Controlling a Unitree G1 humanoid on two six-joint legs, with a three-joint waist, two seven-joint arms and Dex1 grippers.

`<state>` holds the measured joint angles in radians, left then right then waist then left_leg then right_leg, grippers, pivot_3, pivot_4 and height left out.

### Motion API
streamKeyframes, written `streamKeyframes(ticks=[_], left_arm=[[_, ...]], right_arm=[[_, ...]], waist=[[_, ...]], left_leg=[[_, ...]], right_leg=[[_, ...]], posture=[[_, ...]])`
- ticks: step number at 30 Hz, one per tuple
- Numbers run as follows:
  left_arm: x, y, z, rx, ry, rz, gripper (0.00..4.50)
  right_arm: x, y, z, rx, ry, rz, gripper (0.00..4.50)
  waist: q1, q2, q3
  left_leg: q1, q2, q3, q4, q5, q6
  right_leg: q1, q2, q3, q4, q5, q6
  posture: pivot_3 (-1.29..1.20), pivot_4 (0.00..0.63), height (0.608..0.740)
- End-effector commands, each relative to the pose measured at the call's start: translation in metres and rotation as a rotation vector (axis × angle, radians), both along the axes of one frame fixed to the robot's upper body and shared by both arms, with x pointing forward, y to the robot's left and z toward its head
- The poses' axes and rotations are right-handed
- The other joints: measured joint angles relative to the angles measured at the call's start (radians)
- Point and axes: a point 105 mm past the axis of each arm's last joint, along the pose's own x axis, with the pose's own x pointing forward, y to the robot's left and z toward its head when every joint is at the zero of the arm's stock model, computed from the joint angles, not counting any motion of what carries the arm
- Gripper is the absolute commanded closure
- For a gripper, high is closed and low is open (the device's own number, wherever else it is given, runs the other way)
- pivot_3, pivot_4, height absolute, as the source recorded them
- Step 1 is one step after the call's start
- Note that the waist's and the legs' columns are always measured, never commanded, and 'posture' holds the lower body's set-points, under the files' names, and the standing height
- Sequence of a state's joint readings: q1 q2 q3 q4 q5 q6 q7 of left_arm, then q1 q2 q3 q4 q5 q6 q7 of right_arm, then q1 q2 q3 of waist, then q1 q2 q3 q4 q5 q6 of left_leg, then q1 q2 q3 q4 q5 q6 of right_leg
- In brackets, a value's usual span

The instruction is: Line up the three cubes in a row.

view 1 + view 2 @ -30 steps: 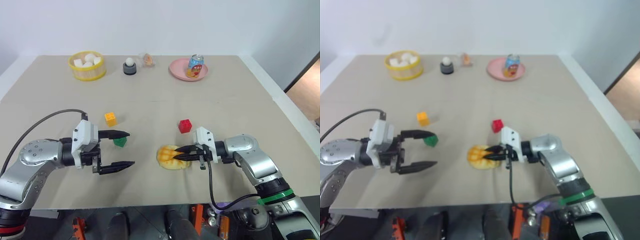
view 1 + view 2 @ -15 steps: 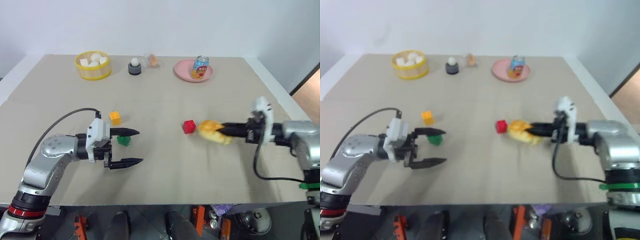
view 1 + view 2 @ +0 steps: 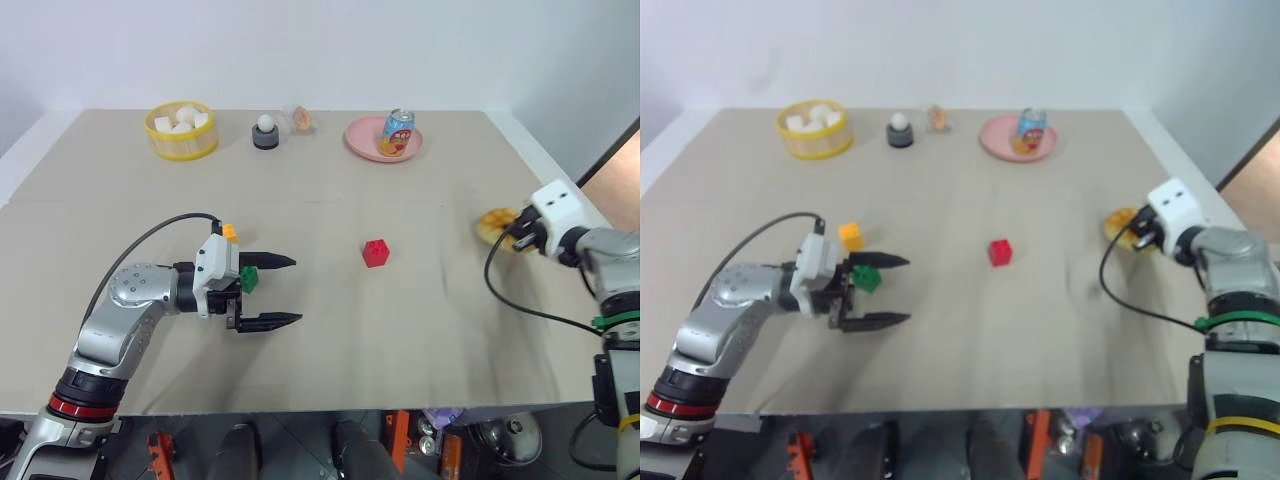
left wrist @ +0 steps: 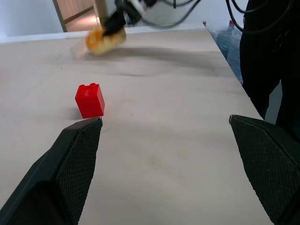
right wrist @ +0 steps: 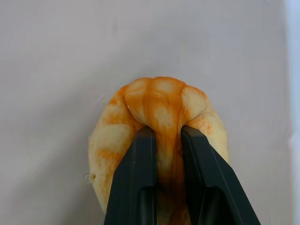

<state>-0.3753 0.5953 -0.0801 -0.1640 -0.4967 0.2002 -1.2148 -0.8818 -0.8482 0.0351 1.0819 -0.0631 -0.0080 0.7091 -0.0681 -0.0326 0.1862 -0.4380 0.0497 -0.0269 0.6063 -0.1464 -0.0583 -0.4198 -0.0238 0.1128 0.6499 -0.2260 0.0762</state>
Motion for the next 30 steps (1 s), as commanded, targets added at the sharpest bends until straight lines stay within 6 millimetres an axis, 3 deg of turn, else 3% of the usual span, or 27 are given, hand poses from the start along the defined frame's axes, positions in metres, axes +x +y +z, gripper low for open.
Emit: streamKeyframes(ticks=[1, 6, 19, 22, 26, 30], left_arm=[[0.0, 0.0, 0.007, -0.005, -0.04, 0.0, 0.0], [0.003, 0.001, 0.01, -0.022, -0.05, 0.026, 0.0], [-0.002, 0.0, 0.008, -0.09, -0.015, 0.087, 0.0], [0.0, 0.003, 0.009, -0.097, -0.013, 0.103, 0.0], [0.0, 0.004, 0.01, -0.105, -0.011, 0.115, 0.0], [-0.002, 0.003, 0.01, -0.111, -0.009, 0.111, 0.0]], right_arm=[[0.006, 0.001, 0.014, 0.005, -0.069, -0.009, 3.0], [0.013, 0.009, 0.021, 0.085, -0.105, -0.019, 1.28], [0.025, 0.034, 0.054, 0.253, -0.26, 0.04, 1.28], [0.022, 0.052, 0.051, 0.333, -0.231, 0.112, 1.28], [-0.004, 0.094, 0.036, 0.351, -0.146, 0.324, 1.28], [-0.036, 0.109, 0.017, 0.363, -0.052, 0.387, 1.28]], waist=[[-0.005, 0.0, 0.0], [-0.017, 0.0, 0.0], [-0.032, 0.0, 0.0], [-0.031, 0.0, 0.0], [-0.027, 0.0, 0.0], [-0.011, 0.001, 0.0]], left_leg=[[0.0, 0.0, 0.0, 0.0, 0.0, 0.0], [0.002, 0.0, -0.001, 0.001, 0.001, 0.001], [0.008, -0.001, -0.002, 0.0, 0.002, 0.003], [0.008, -0.001, -0.002, 0.0, 0.002, 0.003], [0.008, -0.001, -0.004, -0.001, 0.001, 0.003], [0.008, -0.001, -0.004, -0.002, 0.0, 0.004]], right_leg=[[0.0, 0.0, 0.0, 0.0, 0.0, 0.0], [0.003, 0.0, 0.0, 0.0, 0.001, 0.0], [0.01, 0.0, 0.0, 0.0, 0.001, 0.001], [0.01, 0.0, 0.0, 0.0, 0.001, 0.001], [0.011, 0.001, -0.001, 0.0, 0.0, 0.001], [0.01, 0.0, -0.001, 0.0, -0.002, 0.001]], posture=[[0.0, 0.15, 0.74], [0.0, 0.15, 0.74], [0.0, 0.15, 0.74], [0.0, 0.15, 0.74], [0.0, 0.15, 0.74], [0.0, 0.15, 0.74]])
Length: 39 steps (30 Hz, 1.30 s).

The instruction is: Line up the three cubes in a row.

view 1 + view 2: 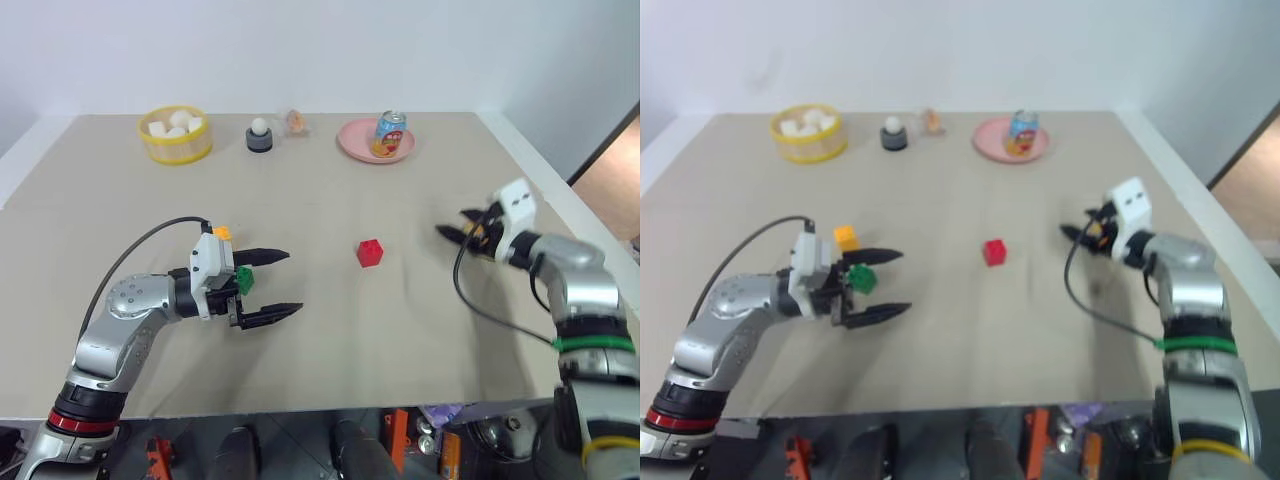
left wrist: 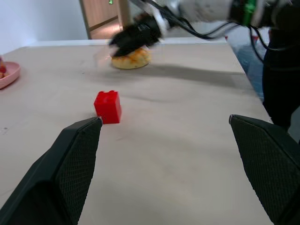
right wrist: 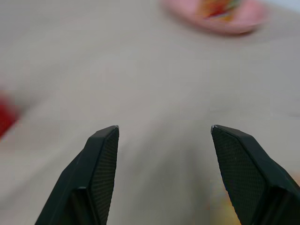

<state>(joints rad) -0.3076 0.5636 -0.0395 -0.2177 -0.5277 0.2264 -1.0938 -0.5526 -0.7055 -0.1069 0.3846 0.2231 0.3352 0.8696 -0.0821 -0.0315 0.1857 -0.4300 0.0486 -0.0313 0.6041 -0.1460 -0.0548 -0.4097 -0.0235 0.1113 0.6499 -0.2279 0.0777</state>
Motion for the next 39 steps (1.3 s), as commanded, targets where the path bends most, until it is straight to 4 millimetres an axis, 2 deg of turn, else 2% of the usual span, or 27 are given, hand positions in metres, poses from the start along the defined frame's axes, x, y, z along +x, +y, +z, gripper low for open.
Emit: streamKeyframes(ticks=[1, 3, 7, 13, 25, 39], left_arm=[[-0.003, -0.001, 0.009, -0.017, -0.035, -0.007, 0.0], [-0.003, -0.002, 0.01, -0.019, -0.036, -0.011, 0.0], [0.001, -0.003, 0.009, -0.013, -0.035, -0.014, 0.0], [0.009, 0.002, 0.002, 0.032, -0.039, 0.01, 0.0], [0.011, 0.012, -0.003, 0.037, -0.028, 0.061, 0.0], [0.009, 0.008, 0.002, -0.004, -0.037, 0.091, 0.0]], right_arm=[[-0.015, 0.012, 0.02, 0.011, -0.034, 0.049, 1.28], [-0.021, 0.02, 0.013, 0.025, -0.004, 0.055, 1.28], [-0.035, 0.049, -0.009, 0.039, 0.049, 0.125, 1.28], [-0.045, 0.076, -0.026, 0.08, 0.091, 0.18, 1.28], [-0.035, 0.088, -0.034, 0.096, 0.057, 0.133, 1.28], [-0.009, 0.11, -0.029, 0.166, -0.009, 0.07, 1.28]], waist=[[0.003, 0.0, 0.0], [0.003, 0.0, 0.0], [0.003, 0.0, 0.0], [0.003, 0.0, 0.0], [0.003, 0.0, 0.0], [0.003, 0.0, 0.0]], left_leg=[[0.0, 0.0, 0.0, 0.0, 0.0, 0.0], [0.0, 0.0, 0.001, 0.001, 0.0, 0.0], [0.002, 0.0, 0.001, 0.001, 0.0, 0.0], [0.002, 0.0, 0.001, 0.001, 0.0, 0.0], [0.001, 0.0, 0.001, 0.001, 0.0, 0.0], [0.0, 0.0, 0.001, 0.0, 0.0, 0.0]], right_leg=[[0.0, 0.0, 0.0, 0.0, 0.0, 0.0], [0.0, 0.0, 0.0, 0.0, 0.0, -0.001], [0.001, 0.0, 0.0, 0.0, 0.001, -0.002], [0.0, 0.0, 0.0, 0.0, 0.001, -0.002], [0.0, 0.0, 0.0, 0.0, 0.001, -0.002], [-0.001, 0.0, 0.0, 0.0, 0.001, -0.002]], posture=[[0.0, 0.15, 0.74], [0.0, 0.15, 0.74], [0.0, 0.15, 0.74], [0.0, 0.15, 0.74], [0.0, 0.15, 0.74], [0.0, 0.15, 0.74]])
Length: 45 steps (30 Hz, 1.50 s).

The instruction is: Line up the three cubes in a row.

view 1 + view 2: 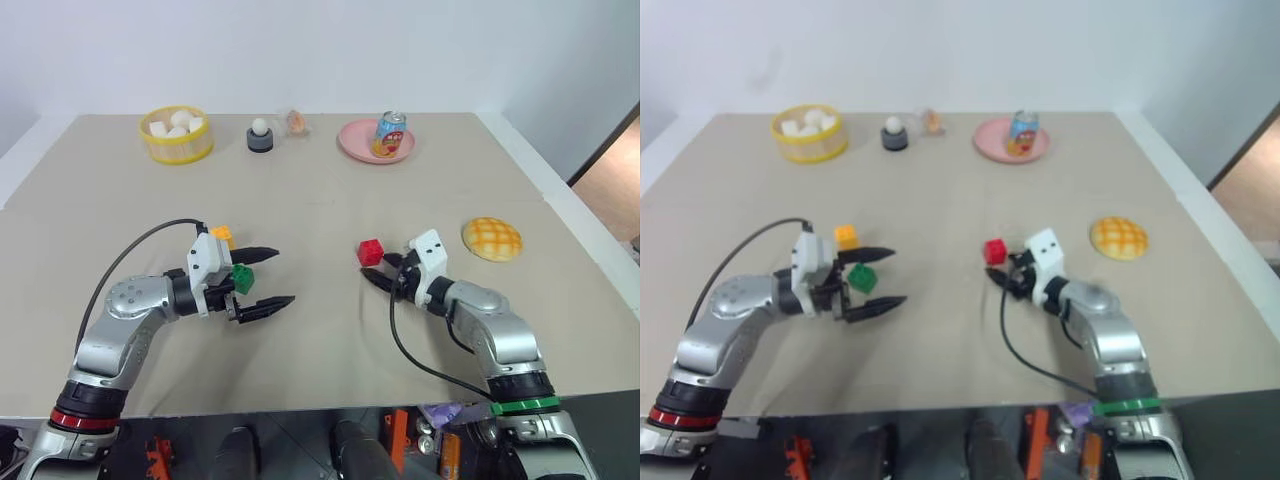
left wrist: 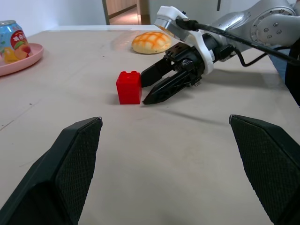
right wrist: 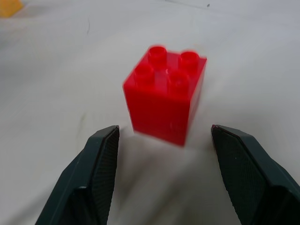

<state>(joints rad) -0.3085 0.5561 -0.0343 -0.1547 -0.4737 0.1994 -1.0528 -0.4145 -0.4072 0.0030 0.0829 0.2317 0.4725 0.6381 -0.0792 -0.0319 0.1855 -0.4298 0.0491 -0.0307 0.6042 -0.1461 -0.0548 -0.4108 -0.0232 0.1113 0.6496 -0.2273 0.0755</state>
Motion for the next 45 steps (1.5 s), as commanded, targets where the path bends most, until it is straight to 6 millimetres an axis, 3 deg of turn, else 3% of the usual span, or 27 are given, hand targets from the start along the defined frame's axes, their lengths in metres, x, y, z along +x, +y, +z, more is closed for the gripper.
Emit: streamKeyframes(ticks=[1, 16, 17, 21, 30, 34, 38, 45], left_arm=[[-0.004, 0.0, 0.013, -0.024, -0.049, -0.002, 0.0], [-0.001, 0.002, 0.015, -0.036, -0.056, 0.049, 0.0], [-0.001, 0.002, 0.015, -0.039, -0.057, 0.051, 0.0], [-0.001, 0.002, 0.016, -0.055, -0.063, 0.069, 0.0], [-0.006, 0.01, 0.014, -0.066, -0.059, 0.092, 0.0], [-0.011, 0.019, 0.014, -0.064, -0.052, 0.094, 0.0], [-0.016, 0.033, 0.015, -0.045, -0.049, 0.105, 0.0], [-0.032, 0.041, 0.028, -0.08, -0.075, 0.109, 0.0]], right_arm=[[0.005, 0.008, 0.01, 0.018, -0.044, 0.005, 1.28], [0.013, 0.013, 0.009, -0.036, -0.091, 0.008, 1.28], [0.014, 0.013, 0.009, -0.034, -0.095, 0.001, 1.83], [0.016, 0.012, 0.011, -0.024, -0.103, -0.007, 3.18], [0.022, 0.005, 0.016, -0.038, -0.116, 0.015, 3.29], [0.015, 0.006, 0.032, -0.01, -0.143, 0.15, 3.29], [-0.018, 0.015, 0.053, -0.036, -0.122, 0.496, 3.29], [-0.051, 0.027, 0.056, -0.111, -0.075, 0.769, 3.29]], waist=[[0.0, 0.0, 0.0], [-0.001, 0.0, 0.0], [-0.001, 0.0, 0.0], [-0.001, 0.0, 0.0], [-0.001, 0.0, 0.0], [0.0, 0.0, 0.0], [0.0, 0.0, 0.0], [-0.001, 0.0, 0.0]], left_leg=[[0.0, 0.0, 0.0, 0.0, 0.0, 0.0], [0.0, 0.0, 0.0, 0.0, 0.0, 0.0], [0.0, 0.0, 0.0, 0.0, 0.0, 0.0], [0.0, 0.0, 0.0, -0.001, 0.0, 0.0], [0.0, 0.0, 0.0, -0.001, 0.0, 0.0], [0.0, 0.0, 0.0, -0.001, 0.0, 0.0], [-0.001, 0.0, 0.0, -0.002, 0.0, 0.0], [-0.001, 0.001, 0.001, -0.003, -0.001, 0.0]], right_leg=[[0.0, 0.0, 0.0, 0.0, 0.0, 0.0], [0.0, 0.0, 0.0, 0.0, 0.0, 0.0], [0.0, 0.0, 0.0, 0.0, 0.0, 0.0], [0.0, 0.0, 0.0, 0.0, 0.0, 0.0], [-0.001, 0.0, 0.0, 0.0, 0.0, 0.0], [-0.001, 0.0, 0.0, -0.001, 0.0, 0.0], [-0.002, 0.0, 0.0, -0.001, -0.001, -0.001], [-0.002, 0.0, 0.0, -0.001, -0.002, -0.001]], posture=[[0.0, 0.15, 0.74], [0.0, 0.15, 0.74], [0.0, 0.15, 0.74], [0.0, 0.15, 0.74], [0.0, 0.15, 0.74], [0.0, 0.15, 0.74], [0.0, 0.15, 0.74], [0.0, 0.15, 0.74]])
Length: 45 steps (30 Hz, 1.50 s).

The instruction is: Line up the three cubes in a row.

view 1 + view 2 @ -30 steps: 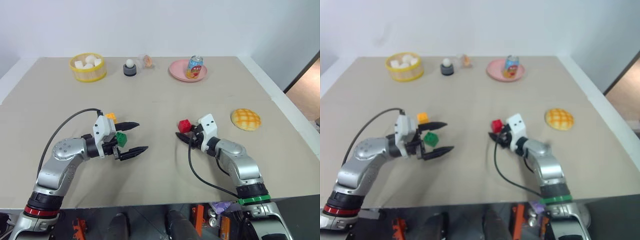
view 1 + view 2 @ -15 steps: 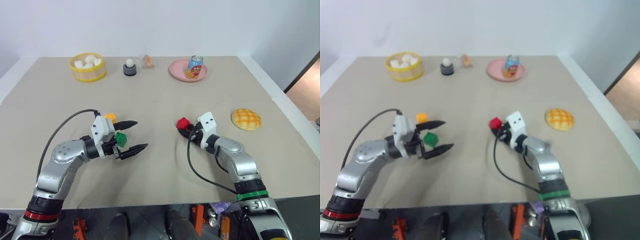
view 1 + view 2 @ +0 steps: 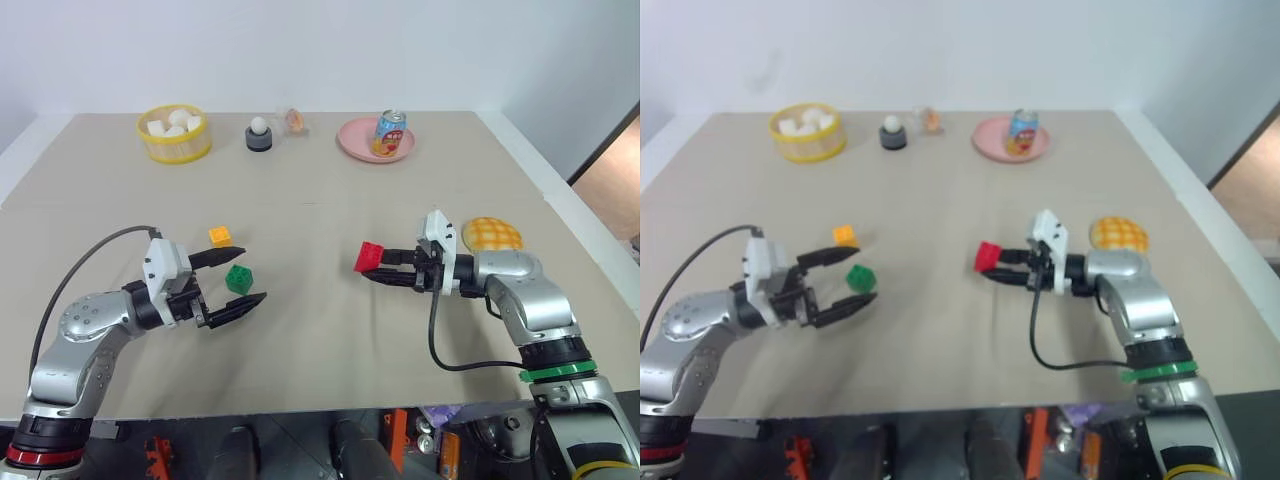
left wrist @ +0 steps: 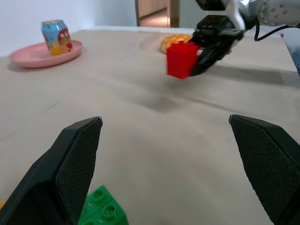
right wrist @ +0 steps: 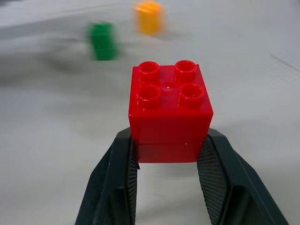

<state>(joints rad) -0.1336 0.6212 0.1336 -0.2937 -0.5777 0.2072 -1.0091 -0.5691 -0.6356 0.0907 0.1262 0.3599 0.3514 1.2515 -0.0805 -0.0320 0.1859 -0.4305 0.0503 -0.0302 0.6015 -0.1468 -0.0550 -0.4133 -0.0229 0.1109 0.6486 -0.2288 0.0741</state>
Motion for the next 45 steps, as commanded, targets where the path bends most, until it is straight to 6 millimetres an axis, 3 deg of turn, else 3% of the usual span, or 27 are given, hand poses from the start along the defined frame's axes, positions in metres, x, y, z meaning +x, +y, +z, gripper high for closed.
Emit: streamKeyframes(ticks=[1, 8, 14, 22, 45], left_arm=[[-0.013, 0.006, 0.018, -0.021, -0.057, -0.012, 0.0], [-0.022, 0.018, 0.027, -0.045, -0.051, 0.015, 0.0], [-0.025, 0.023, 0.031, -0.037, -0.053, 0.033, 0.0], [-0.024, 0.024, 0.033, -0.041, -0.053, 0.038, 0.0], [-0.019, 0.028, 0.036, -0.028, -0.073, 0.051, 0.0]], right_arm=[[-0.02, 0.016, 0.002, -0.028, -0.028, 0.151, 3.29], [-0.039, 0.024, -0.024, -0.088, -0.05, 0.249, 3.29], [-0.015, 0.005, -0.031, -0.084, -0.061, 0.138, 3.29], [-0.009, -0.012, -0.041, -0.087, -0.041, 0.092, 3.29], [-0.006, 0.004, -0.055, -0.157, -0.068, 0.233, 3.29]], waist=[[0.0, 0.0, 0.0], [0.003, 0.0, 0.0], [0.003, -0.001, 0.0], [0.003, -0.001, 0.0], [0.002, -0.001, 0.0]], left_leg=[[0.0, 0.0, 0.0, 0.0, 0.0, 0.0], [-0.004, 0.0, 0.001, 0.001, 0.0, 0.0], [-0.004, 0.0, 0.001, 0.001, 0.0, 0.0], [-0.005, 0.0, 0.002, 0.001, 0.0, 0.0], [-0.005, 0.0, 0.001, 0.001, 0.0, 0.0]], right_leg=[[0.0, 0.0, 0.0, 0.0, 0.0, 0.0], [-0.004, -0.001, 0.0, 0.0, 0.0, 0.0], [-0.005, -0.001, 0.0, 0.0, 0.001, -0.001], [-0.006, 0.0, 0.0, 0.0, 0.0, -0.001], [-0.005, 0.0, 0.0, 0.0, 0.001, 0.0]], posture=[[0.0, 0.15, 0.74], [0.0, 0.15, 0.74], [0.0, 0.15, 0.74], [0.0, 0.15, 0.74], [0.0, 0.15, 0.74]])
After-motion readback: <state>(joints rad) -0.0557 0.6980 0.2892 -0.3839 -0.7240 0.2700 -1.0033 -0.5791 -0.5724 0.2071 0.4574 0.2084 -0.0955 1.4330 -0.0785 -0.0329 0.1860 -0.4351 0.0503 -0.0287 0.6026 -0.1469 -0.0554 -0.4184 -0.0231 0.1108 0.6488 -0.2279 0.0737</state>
